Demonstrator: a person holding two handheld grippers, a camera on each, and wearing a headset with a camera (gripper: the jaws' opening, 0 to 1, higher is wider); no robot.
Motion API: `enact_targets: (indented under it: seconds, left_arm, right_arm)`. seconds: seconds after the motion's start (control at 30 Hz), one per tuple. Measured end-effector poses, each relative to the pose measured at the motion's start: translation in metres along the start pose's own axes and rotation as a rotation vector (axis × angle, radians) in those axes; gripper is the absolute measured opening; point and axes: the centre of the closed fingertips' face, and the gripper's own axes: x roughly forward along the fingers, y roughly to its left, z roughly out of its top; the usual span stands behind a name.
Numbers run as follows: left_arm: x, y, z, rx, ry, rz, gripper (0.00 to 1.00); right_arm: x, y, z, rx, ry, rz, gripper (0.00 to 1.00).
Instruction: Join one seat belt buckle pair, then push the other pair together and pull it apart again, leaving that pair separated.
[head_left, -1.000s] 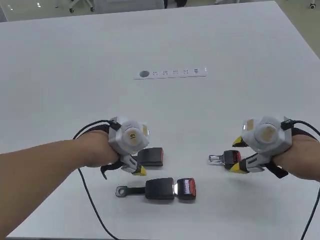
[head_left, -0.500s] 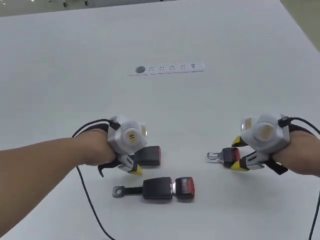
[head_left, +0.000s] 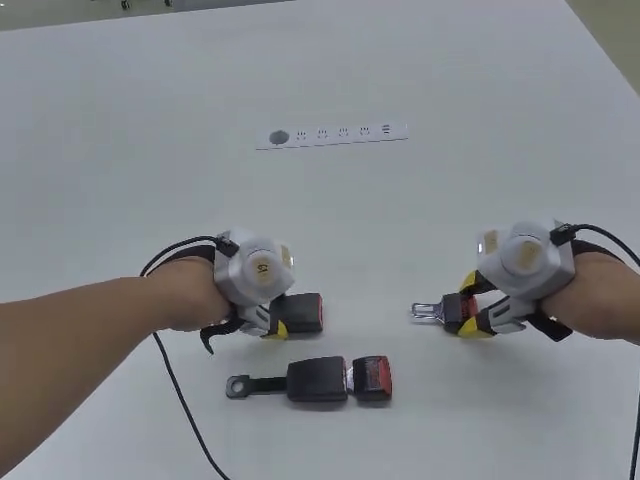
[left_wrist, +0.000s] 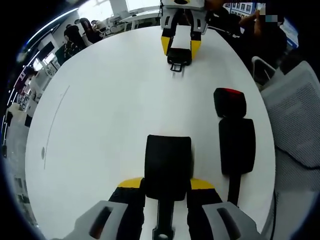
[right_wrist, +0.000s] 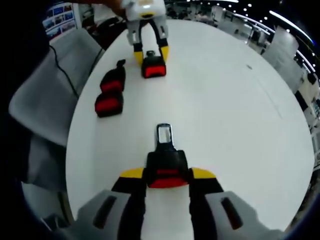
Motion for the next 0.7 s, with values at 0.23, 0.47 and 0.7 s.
enact_targets:
  seconds: [0.23,0.47,0.7]
  left_arm:
    - [0.0,0.0,0.0,0.002,0.014,-0.008,0.32]
    - [0.0,0.0,-0.001,0.002,0.022,-0.005,0.32]
    - [0.0,0.001,0.0,0.005,0.027,-0.006,0.32]
  right_arm:
    - [0.009,0.002,0.021,-0.018,-0.006,0.005,0.32]
    - [0.021,0.007,0.045,-0.027,-0.028,0.014,0.32]
    - [0.036,0.009,0.071,-0.048,-0.043,0.015,0.32]
